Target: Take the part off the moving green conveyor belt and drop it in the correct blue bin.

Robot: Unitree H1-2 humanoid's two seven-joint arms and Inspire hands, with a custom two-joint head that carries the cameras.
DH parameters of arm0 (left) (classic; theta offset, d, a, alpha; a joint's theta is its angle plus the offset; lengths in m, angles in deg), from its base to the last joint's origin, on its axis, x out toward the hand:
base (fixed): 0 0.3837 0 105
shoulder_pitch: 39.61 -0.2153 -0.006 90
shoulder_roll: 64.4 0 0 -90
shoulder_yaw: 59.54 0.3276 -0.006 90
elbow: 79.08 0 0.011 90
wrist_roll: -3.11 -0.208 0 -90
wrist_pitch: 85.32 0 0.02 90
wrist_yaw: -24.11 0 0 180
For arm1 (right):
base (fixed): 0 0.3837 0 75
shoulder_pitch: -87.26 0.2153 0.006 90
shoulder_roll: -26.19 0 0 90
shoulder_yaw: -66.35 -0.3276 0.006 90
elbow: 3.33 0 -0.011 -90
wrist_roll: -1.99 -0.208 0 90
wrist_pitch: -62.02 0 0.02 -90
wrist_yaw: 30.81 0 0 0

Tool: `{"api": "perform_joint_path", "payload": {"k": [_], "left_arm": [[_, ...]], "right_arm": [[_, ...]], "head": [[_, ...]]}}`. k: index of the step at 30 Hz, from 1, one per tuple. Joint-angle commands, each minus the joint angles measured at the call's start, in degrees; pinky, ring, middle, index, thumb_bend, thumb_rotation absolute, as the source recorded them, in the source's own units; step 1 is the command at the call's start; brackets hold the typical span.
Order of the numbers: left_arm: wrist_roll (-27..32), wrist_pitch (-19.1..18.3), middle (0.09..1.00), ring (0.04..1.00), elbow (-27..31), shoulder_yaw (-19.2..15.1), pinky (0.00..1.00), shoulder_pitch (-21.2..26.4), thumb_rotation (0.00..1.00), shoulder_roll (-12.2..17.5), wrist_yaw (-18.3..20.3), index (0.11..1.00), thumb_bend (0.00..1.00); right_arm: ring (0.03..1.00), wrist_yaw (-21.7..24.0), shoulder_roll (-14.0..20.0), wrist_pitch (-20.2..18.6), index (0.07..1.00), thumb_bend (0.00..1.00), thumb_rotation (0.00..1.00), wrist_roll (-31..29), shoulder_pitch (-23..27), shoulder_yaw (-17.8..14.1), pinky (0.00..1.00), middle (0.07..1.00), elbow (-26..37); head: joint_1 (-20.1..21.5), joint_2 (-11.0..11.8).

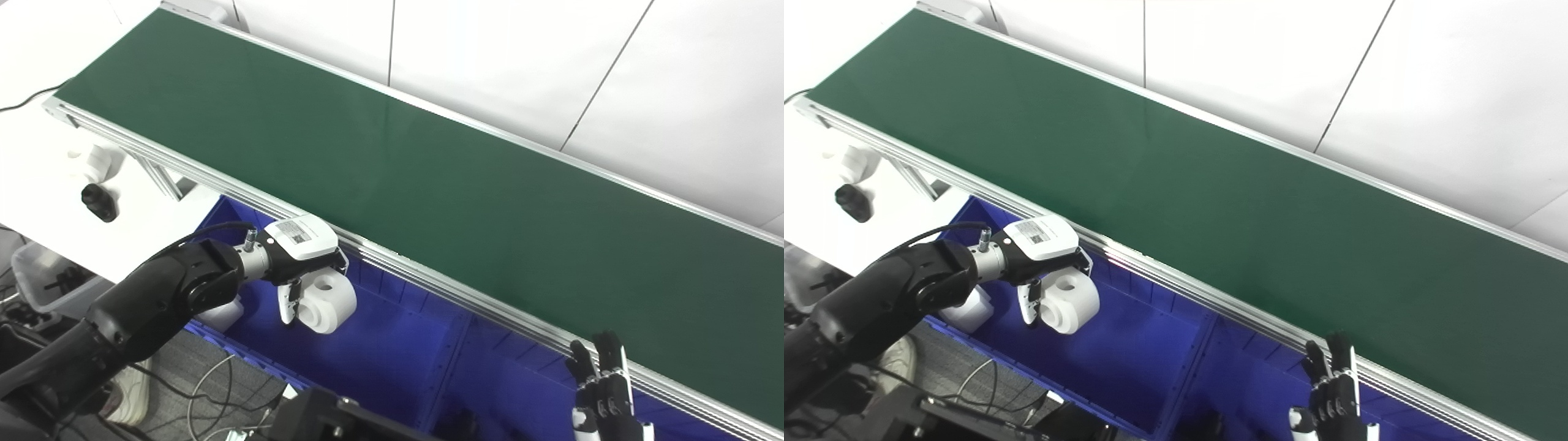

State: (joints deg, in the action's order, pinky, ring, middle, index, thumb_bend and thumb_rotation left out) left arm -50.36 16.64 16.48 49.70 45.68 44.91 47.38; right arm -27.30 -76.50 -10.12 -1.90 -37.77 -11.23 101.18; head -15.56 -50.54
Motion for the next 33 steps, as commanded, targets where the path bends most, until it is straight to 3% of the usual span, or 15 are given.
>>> {"api": "perform_joint_path", "payload": {"k": [1, 6, 9, 12, 16, 20, 23, 25, 26, 29, 30, 32, 33], "left_arm": [[0.05, -0.06, 0.783, 0.755, 3.62, -1.24, 0.64, 0.04, 0.41, 2.10, -0.60, 0.777, 0.99], [5.20, 0.88, 0.784, 0.746, 6.77, -3.42, 0.62, -1.31, 0.48, 3.28, -0.31, 0.781, 1.00], [18.42, 1.06, 0.788, 0.741, 10.94, -6.66, 0.62, -2.57, 0.43, 3.87, 1.42, 0.784, 1.00], [30.54, -1.07, 0.784, 0.719, 18.00, -9.55, 0.60, -4.03, 0.40, 3.75, 3.00, 0.776, 0.98], [41.18, -5.36, 0.784, 0.712, 25.68, -11.89, 0.58, -5.23, 0.45, 2.96, 4.52, 0.772, 0.98], [53.37, -10.41, 0.781, 0.712, 31.87, -13.45, 0.57, -6.27, 0.45, 0.37, 3.52, 0.755, 1.00], [60.14, -11.94, 0.781, 0.725, 32.80, -14.02, 0.58, -7.41, 0.47, -3.04, 1.97, 0.742, 1.00], [64.82, -13.86, 0.783, 0.742, 32.87, -14.24, 0.61, -9.12, 0.48, -7.12, -0.20, 0.738, 1.00], [67.38, -14.99, 0.784, 0.747, 32.19, -13.88, 0.62, -11.10, 0.48, -11.54, -2.73, 0.737, 1.00], [71.61, -16.48, 0.809, 0.785, 29.46, -12.91, 0.73, -15.47, 0.62, -20.68, -7.60, 0.820, 0.95], [70.57, -15.81, 0.828, 0.803, 27.59, -12.53, 0.76, -16.70, 0.65, -23.33, -8.95, 0.842, 0.93], [66.79, -13.50, 0.857, 0.830, 24.04, -12.19, 0.79, -18.40, 0.68, -27.01, -10.63, 0.871, 0.85], [62.12, -10.21, 0.863, 0.836, 20.65, -11.87, 0.79, -19.22, 0.69, -28.51, -11.93, 0.876, 0.83]], "right_arm": [[0.912, 0.18, -0.43, 1.43, 0.965, 0.79, 0.69, 0.34, -0.62, -0.10, 0.90, 0.969, 1.78], [0.909, 0.18, -0.68, 1.47, 0.960, 0.78, 0.69, 0.93, -0.67, -0.07, 0.90, 0.967, 1.52], [0.906, -0.05, -0.87, 1.72, 0.957, 0.77, 0.68, 2.11, -0.77, -0.02, 0.89, 0.964, 1.31], [0.902, -0.21, -1.05, 2.07, 0.953, 0.77, 0.70, 3.08, -0.76, 0.04, 0.88, 0.962, 0.99], [0.899, -0.53, -1.40, 1.12, 0.951, 0.80, 0.72, 3.93, -0.82, 0.07, 0.88, 0.958, 1.25], [0.898, -0.69, -1.64, 1.08, 0.951, 0.81, 0.74, 5.18, -0.76, 0.31, 0.88, 0.958, 1.07], [0.895, -0.78, -2.10, 1.65, 0.952, 0.79, 0.73, 5.92, -0.74, 0.65, 0.87, 0.957, 0.43], [0.892, -0.81, -2.46, 2.01, 0.950, 0.78, 0.73, 6.23, -0.70, 0.97, 0.87, 0.955, 0.02], [0.891, -1.01, -2.82, 1.85, 0.949, 0.78, 0.72, 6.75, -0.72, 1.16, 0.86, 0.954, -0.09], [0.869, -1.88, -4.18, 1.58, 0.931, 0.78, 0.72, 8.98, -0.76, 1.82, 0.86, 0.929, -0.63], [0.864, -2.26, -4.82, 1.84, 0.928, 0.78, 0.72, 9.82, -0.68, 2.21, 0.86, 0.922, -1.13], [0.857, -2.99, -5.99, 1.99, 0.924, 0.79, 0.73, 11.17, -0.58, 2.97, 0.86, 0.912, -1.82], [0.855, -3.31, -6.60, 1.94, 0.923, 0.80, 0.73, 11.67, -0.49, 3.37, 0.86, 0.910, -2.16]], "head": [[0.06, -0.02], [2.14, 0.17], [3.09, 0.10], [3.99, 0.16], [4.89, 0.24], [7.10, 0.28], [10.33, 0.11], [12.46, -0.04], [14.10, -0.09], [18.53, -0.21], [22.21, -0.18], [25.69, -0.09], [27.20, 0.00]]}}
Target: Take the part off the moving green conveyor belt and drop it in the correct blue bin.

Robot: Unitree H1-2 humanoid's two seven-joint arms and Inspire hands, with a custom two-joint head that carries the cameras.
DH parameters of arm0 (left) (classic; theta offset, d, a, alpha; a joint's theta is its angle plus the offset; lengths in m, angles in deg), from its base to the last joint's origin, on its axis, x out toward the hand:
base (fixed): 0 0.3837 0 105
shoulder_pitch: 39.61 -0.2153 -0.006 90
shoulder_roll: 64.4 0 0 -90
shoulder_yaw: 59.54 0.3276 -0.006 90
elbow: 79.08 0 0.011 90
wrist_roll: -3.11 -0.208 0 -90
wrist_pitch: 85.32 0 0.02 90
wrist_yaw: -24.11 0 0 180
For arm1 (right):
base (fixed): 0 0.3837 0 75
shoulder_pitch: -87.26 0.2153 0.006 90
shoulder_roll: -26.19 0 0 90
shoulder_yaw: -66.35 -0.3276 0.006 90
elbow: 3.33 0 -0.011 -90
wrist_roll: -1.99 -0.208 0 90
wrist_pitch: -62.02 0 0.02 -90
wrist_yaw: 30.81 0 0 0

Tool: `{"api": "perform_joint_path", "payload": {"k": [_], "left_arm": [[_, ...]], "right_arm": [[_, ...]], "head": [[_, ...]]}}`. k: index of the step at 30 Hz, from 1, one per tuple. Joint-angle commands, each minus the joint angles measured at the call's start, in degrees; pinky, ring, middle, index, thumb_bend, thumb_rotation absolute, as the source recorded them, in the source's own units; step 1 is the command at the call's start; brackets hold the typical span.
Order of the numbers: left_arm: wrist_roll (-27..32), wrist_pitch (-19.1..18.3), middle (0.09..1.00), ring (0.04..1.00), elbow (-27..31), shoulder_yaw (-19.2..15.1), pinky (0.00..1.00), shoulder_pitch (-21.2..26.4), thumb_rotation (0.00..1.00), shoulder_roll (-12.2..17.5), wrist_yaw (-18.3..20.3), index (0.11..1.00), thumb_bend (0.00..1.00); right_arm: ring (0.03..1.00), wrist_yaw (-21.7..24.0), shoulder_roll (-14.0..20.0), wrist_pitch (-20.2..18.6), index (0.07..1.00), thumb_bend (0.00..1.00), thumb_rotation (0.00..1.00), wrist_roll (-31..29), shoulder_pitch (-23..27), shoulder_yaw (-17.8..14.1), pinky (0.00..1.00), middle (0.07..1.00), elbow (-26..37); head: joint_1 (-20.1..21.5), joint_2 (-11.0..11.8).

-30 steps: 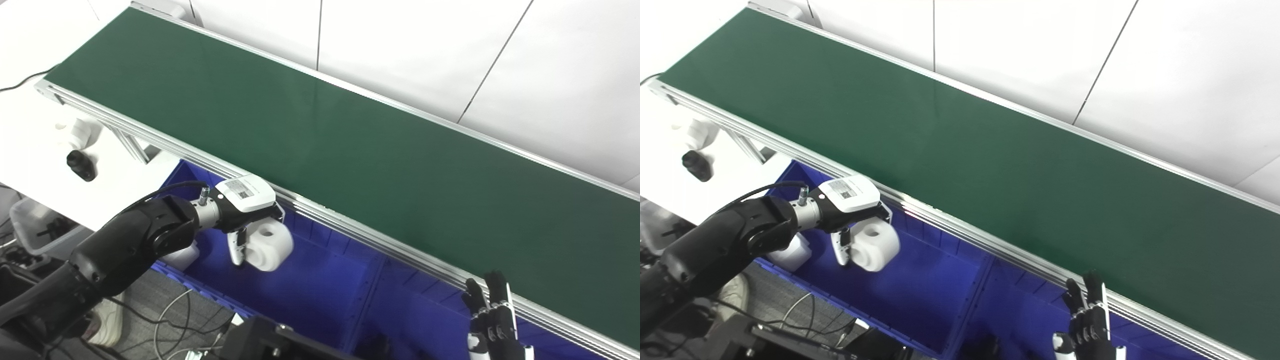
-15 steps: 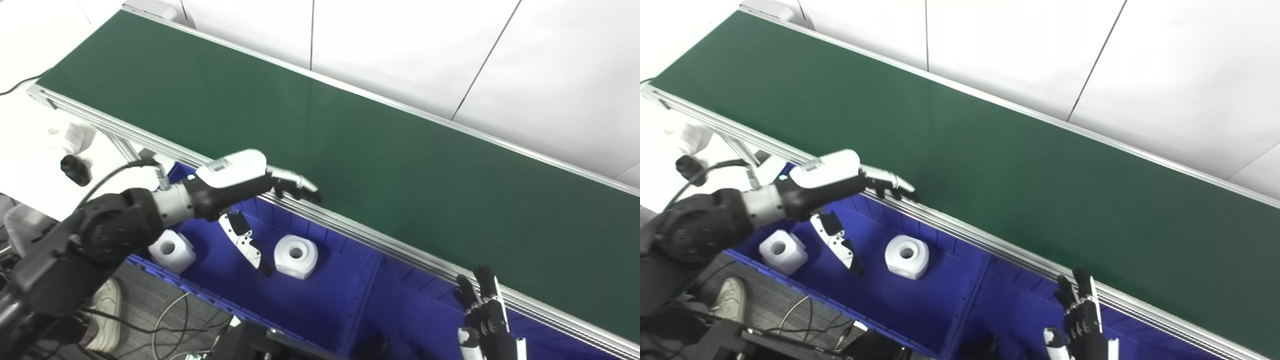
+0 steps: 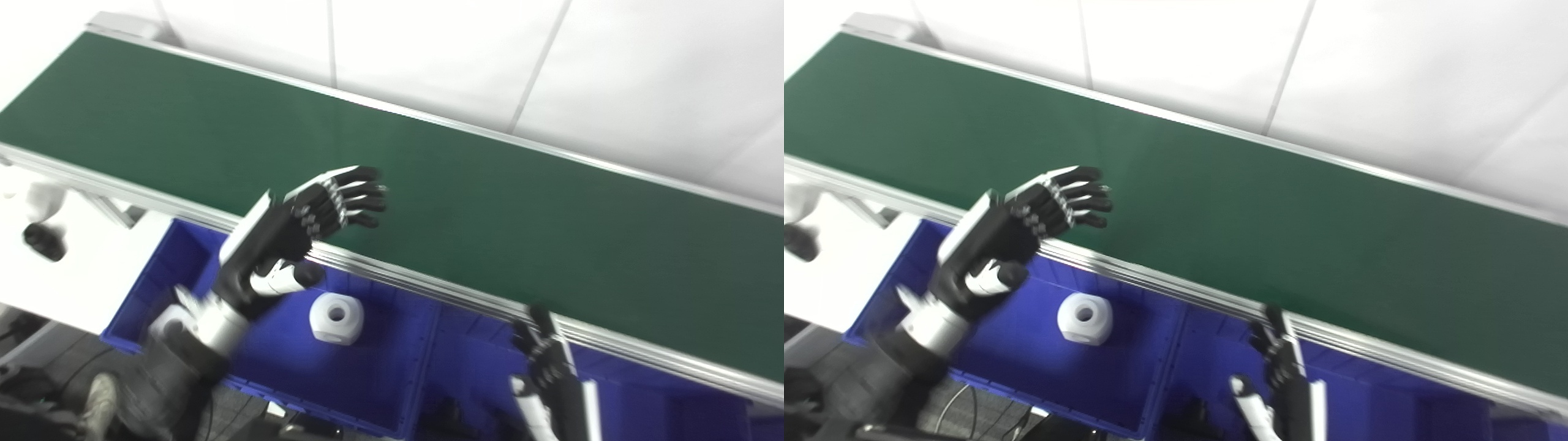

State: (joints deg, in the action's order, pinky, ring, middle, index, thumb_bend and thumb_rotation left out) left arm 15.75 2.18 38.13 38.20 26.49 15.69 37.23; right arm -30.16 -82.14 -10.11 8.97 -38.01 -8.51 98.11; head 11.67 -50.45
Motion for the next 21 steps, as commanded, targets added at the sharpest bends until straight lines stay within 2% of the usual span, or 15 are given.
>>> {"api": "perform_joint_path", "payload": {"k": [1, 2, 4, 5, 6, 9, 12, 15, 21], "left_arm": [[-7.05, 6.59, 0.867, 0.830, -3.25, -0.38, 0.78, -0.45, 0.69, 0.00, -2.48, 0.864, 0.76], [-10.91, 9.28, 0.869, 0.826, -6.13, -0.24, 0.77, -0.79, 0.69, -0.05, -3.34, 0.856, 0.72], [-16.87, 13.29, 0.882, 0.849, -10.79, 0.40, 0.78, -0.92, 0.66, 1.23, -4.04, 0.849, 0.60], [-18.79, 15.06, 0.880, 0.857, -12.62, 0.73, 0.78, -0.67, 0.62, 2.17, -3.94, 0.837, 0.56], [-19.73, 16.57, 0.880, 0.863, -13.97, 0.86, 0.79, -0.26, 0.57, 3.16, -3.56, 0.823, 0.54], [-20.11, 19.57, 0.875, 0.865, -16.61, 1.20, 0.79, 0.67, 0.53, 4.88, -2.87, 0.802, 0.55], [-19.78, 20.10, 0.875, 0.861, -17.68, 1.41, 0.78, 1.07, 0.53, 5.60, -2.78, 0.801, 0.55], [-19.60, 19.60, 0.881, 0.858, -17.60, 1.76, 0.78, 1.16, 0.56, 5.57, -2.72, 0.814, 0.57], [-20.41, 18.70, 0.876, 0.844, -16.68, 2.33, 0.76, 0.81, 0.53, 5.19, -3.17, 0.812, 0.57]], "right_arm": [[0.854, -0.73, -1.44, 1.86, 0.923, 0.80, 0.73, 1.23, -0.18, 0.99, 0.86, 0.908, 0.66], [0.853, -1.06, -2.15, 1.60, 0.923, 0.81, 0.73, 1.77, -0.09, 1.43, 0.86, 0.907, 0.36], [0.865, -1.77, -3.49, 1.04, 0.922, 0.82, 0.73, 2.80, 0.02, 2.11, 0.88, 0.913, -0.07], [0.871, -2.18, -4.21, 0.89, 0.922, 0.83, 0.74, 3.13, 0.06, 2.35, 0.88, 0.914, -0.32], [0.869, -2.66, -4.89, 0.77, 0.919, 0.84, 0.73, 3.50, 0.14, 2.67, 0.88, 0.910, -0.57], [0.866, -3.77, -6.01, 0.49, 0.916, 0.85, 0.73, 4.15, 0.42, 3.48, 0.88, 0.905, -1.00], [0.862, -4.48, -6.46, -0.07, 0.919, 0.85, 0.74, 4.61, 0.63, 3.95, 0.87, 0.906, -0.97], [0.861, -4.56, -6.37, -0.98, 0.919, 0.86, 0.75, 4.07, 0.50, 3.98, 0.87, 0.909, -0.19], [0.867, -3.92, -5.21, -2.93, 0.922, 0.87, 0.75, 3.18, 0.03, 3.75, 0.86, 0.912, 1.62]], "head": [[1.50, 0.02], [4.45, 0.01], [6.89, 0.11], [7.84, 0.07], [10.27, 0.06], [11.98, 0.07], [12.93, -0.05], [12.10, -0.68], [10.45, -1.24]]}}
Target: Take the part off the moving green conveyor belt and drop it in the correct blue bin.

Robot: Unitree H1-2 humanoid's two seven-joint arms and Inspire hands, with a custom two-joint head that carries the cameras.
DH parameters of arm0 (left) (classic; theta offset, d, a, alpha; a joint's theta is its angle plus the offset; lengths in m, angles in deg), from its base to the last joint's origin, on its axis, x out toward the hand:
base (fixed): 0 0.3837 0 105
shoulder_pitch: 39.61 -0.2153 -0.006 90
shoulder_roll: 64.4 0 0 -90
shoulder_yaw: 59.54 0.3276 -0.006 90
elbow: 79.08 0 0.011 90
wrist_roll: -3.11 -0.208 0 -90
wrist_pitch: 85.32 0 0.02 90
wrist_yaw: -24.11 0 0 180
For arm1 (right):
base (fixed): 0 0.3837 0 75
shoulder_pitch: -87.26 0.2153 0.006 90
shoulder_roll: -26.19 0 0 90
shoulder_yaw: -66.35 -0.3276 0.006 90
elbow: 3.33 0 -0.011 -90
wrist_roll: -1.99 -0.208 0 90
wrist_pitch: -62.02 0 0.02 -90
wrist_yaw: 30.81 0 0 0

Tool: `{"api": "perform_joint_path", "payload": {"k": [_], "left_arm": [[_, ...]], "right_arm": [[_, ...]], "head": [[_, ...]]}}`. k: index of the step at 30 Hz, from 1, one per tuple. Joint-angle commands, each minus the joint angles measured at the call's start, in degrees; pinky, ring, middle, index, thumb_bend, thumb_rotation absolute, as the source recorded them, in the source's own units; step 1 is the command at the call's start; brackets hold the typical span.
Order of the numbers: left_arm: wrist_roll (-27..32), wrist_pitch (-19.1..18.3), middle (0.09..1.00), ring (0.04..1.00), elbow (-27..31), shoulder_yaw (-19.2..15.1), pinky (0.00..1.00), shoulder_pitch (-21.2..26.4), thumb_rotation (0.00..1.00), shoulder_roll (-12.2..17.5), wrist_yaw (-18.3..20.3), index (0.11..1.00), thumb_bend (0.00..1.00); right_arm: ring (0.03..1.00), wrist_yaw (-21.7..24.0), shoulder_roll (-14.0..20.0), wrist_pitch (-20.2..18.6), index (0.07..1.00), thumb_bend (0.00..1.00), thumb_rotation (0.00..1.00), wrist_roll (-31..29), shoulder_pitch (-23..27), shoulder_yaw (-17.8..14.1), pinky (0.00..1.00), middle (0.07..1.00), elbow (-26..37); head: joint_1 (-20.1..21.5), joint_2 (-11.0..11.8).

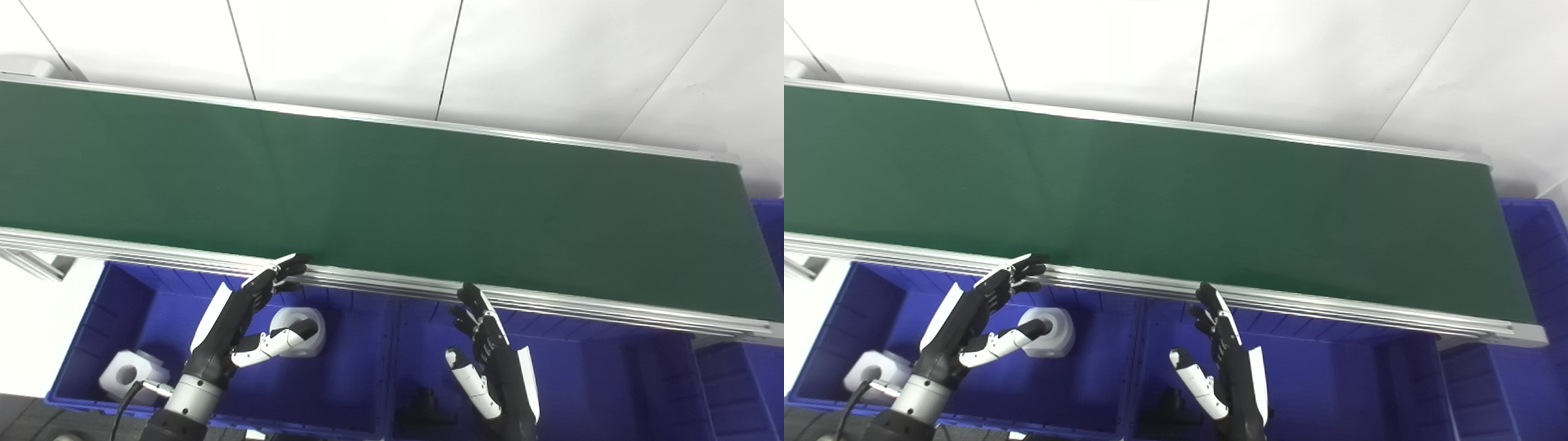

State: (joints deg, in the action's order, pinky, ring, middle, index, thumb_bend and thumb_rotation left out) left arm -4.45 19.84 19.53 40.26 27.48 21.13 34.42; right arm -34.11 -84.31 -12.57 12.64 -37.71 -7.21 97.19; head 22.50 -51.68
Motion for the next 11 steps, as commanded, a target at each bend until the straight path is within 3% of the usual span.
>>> {"api": "perform_joint_path", "payload": {"k": [1, 6, 8, 11], "left_arm": [[-0.23, 0.97, 0.876, 0.844, 2.07, 0.27, 0.75, -0.29, 0.53, -0.45, -0.50, 0.812, 0.57], [0.23, 1.56, 0.881, 0.854, 2.99, 0.18, 0.77, -1.12, 0.57, -1.52, -0.75, 0.814, 0.58], [0.80, 1.44, 0.879, 0.850, 5.16, -0.32, 0.77, -2.24, 0.65, -1.64, -0.93, 0.833, 0.60], [7.81, -1.04, 0.877, 0.858, 9.85, -1.04, 0.80, -4.52, 0.74, -1.84, -0.23, 0.855, 0.70]], "right_arm": [[0.868, 0.13, -2.79, -0.55, 0.922, 0.87, 0.75, -0.62, -0.34, 2.38, 0.86, 0.913, 2.73], [0.866, 0.24, -1.72, 0.04, 0.919, 0.85, 0.76, -1.08, -0.73, 2.00, 0.85, 0.910, 2.99], [0.866, 0.06, -1.36, 0.51, 0.919, 0.84, 0.78, -0.56, -0.88, 1.82, 0.85, 0.909, 2.85], [0.875, 0.04, -0.95, 0.80, 0.922, 0.83, 0.79, -0.33, -1.18, 1.75, 0.87, 0.914, 3.10]], "head": [[-0.78, -0.02], [-3.31, 0.06], [-3.92, 0.04], [-3.48, -0.11]]}}
